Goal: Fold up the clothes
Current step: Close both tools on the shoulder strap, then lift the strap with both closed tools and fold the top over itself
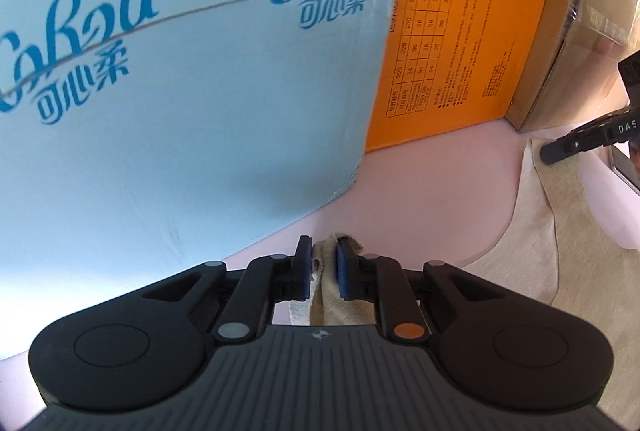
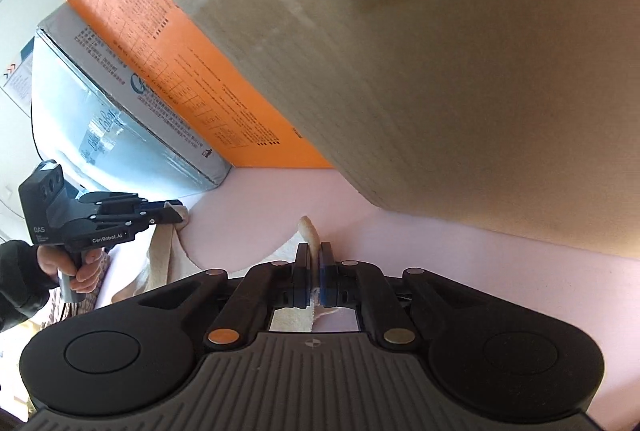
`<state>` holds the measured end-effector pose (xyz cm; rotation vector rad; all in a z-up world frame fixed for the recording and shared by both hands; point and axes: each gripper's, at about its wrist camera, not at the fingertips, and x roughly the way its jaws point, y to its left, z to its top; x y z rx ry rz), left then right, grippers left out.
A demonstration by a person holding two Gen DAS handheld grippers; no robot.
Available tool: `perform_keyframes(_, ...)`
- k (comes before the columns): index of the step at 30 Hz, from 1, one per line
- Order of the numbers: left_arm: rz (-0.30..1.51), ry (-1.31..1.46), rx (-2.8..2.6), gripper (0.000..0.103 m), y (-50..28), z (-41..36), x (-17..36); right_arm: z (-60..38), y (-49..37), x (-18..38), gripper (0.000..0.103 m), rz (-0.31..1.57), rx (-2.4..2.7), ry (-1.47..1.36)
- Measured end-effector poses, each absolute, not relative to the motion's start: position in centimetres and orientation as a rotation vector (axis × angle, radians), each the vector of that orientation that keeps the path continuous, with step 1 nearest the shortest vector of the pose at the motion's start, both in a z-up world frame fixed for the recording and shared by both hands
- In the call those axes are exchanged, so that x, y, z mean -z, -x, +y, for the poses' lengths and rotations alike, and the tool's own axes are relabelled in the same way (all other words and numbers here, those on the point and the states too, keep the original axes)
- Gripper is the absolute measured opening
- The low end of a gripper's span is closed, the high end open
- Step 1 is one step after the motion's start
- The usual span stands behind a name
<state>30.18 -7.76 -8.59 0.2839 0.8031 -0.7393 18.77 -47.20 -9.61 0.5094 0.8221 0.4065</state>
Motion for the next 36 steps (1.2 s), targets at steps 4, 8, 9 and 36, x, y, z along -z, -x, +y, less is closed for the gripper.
perform_keyframes(4, 0.796, -0.310, 0.711, 0.011, -29.4, -7.8, 7.5, -46.6, -18.1, 8.3, 0.004, 0.806, -0.400, -0.507)
perform_keyframes(8, 0.805, -0.324, 0.677, 0.011, -28.6, -8.0, 6.6, -45.9, -17.3, 7.0, 0.004, 0.791, -0.400, -0.498)
perform_keyframes(9, 0.806, -0.323, 0.670, 0.011, -28.4, -8.0, 6.4, -45.6, -17.1, 6.7, 0.004, 0.788, -0.401, -0.495)
perform_keyframes(36, 0.780, -0.372, 0.596, 0.011, -21.1, -5.8, 2.8, -41.1, -10.5, 2.6, 0.004, 0.780, -0.457, -0.463)
